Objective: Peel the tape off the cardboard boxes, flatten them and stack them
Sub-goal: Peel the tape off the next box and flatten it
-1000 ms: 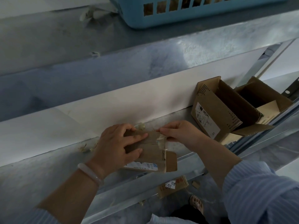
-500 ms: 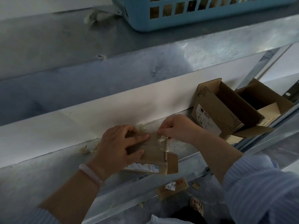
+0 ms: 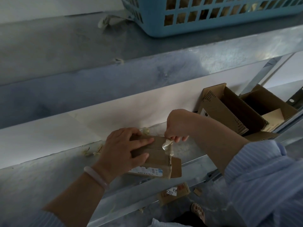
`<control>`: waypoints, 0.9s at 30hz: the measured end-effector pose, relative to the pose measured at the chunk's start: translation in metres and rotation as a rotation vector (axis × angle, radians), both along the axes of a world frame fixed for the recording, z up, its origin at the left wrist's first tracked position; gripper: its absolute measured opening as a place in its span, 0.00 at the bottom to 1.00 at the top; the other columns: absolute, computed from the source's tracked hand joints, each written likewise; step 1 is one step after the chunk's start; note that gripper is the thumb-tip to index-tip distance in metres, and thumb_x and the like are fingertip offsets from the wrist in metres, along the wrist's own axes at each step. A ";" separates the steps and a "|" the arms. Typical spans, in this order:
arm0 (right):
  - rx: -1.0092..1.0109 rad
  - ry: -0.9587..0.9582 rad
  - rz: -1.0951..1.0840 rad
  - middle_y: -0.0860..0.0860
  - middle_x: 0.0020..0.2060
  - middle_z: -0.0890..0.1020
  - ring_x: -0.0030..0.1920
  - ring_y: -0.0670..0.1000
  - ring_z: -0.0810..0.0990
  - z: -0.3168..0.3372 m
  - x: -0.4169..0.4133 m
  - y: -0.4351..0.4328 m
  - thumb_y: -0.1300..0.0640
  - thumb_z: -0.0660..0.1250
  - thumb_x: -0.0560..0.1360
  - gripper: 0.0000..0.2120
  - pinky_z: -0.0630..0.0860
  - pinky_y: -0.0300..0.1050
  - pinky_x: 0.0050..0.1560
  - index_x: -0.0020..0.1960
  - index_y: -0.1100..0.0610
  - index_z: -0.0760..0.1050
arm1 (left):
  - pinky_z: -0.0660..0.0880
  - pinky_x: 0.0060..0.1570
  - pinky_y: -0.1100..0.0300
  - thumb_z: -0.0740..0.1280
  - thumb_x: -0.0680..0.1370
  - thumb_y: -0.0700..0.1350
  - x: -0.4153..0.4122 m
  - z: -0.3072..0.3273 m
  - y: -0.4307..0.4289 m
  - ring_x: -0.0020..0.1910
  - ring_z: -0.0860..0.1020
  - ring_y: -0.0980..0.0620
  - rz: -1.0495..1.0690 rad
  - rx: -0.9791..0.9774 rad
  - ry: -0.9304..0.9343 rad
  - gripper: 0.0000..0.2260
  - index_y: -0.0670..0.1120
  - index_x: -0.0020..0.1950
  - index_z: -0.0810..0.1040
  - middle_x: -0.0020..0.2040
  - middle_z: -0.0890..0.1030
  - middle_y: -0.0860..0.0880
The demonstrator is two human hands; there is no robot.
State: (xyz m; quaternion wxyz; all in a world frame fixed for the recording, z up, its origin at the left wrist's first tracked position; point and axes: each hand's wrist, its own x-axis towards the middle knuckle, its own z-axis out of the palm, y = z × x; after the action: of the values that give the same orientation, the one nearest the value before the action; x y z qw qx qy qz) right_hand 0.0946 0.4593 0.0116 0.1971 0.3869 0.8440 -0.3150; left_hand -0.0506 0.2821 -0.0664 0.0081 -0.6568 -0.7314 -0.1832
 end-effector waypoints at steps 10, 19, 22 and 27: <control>0.215 -0.016 0.157 0.46 0.17 0.74 0.19 0.41 0.73 -0.003 -0.002 -0.008 0.57 0.66 0.75 0.17 0.75 0.38 0.36 0.27 0.57 0.75 | 0.70 0.58 0.50 0.62 0.71 0.63 0.001 0.003 -0.001 0.57 0.73 0.53 -0.001 0.000 0.007 0.20 0.64 0.62 0.77 0.57 0.73 0.57; -0.283 0.287 -0.326 0.62 0.39 0.84 0.38 0.55 0.84 -0.030 0.025 -0.005 0.63 0.63 0.78 0.10 0.84 0.45 0.42 0.47 0.69 0.80 | 0.72 0.57 0.47 0.65 0.70 0.62 -0.001 -0.001 0.000 0.56 0.74 0.53 -0.026 0.045 -0.032 0.19 0.64 0.62 0.77 0.57 0.74 0.57; -0.509 0.502 -0.516 0.67 0.44 0.82 0.39 0.56 0.83 -0.047 0.037 -0.005 0.64 0.65 0.78 0.11 0.83 0.45 0.40 0.51 0.73 0.77 | 0.72 0.56 0.46 0.65 0.71 0.62 -0.001 0.000 0.001 0.56 0.74 0.53 -0.030 0.044 -0.035 0.19 0.64 0.61 0.77 0.57 0.74 0.57; -0.589 0.646 -0.372 0.52 0.46 0.85 0.38 0.48 0.81 -0.059 0.048 0.004 0.64 0.62 0.80 0.10 0.81 0.43 0.42 0.55 0.58 0.82 | 0.72 0.56 0.46 0.63 0.72 0.63 -0.001 0.001 0.000 0.57 0.73 0.54 -0.037 0.022 -0.025 0.19 0.65 0.62 0.76 0.57 0.73 0.58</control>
State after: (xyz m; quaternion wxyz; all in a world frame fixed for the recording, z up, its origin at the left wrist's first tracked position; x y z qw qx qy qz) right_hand 0.1427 0.4631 -0.0470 -0.0337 0.3415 0.6530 -0.6751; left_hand -0.0514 0.2821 -0.0651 0.0031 -0.6680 -0.7169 -0.1995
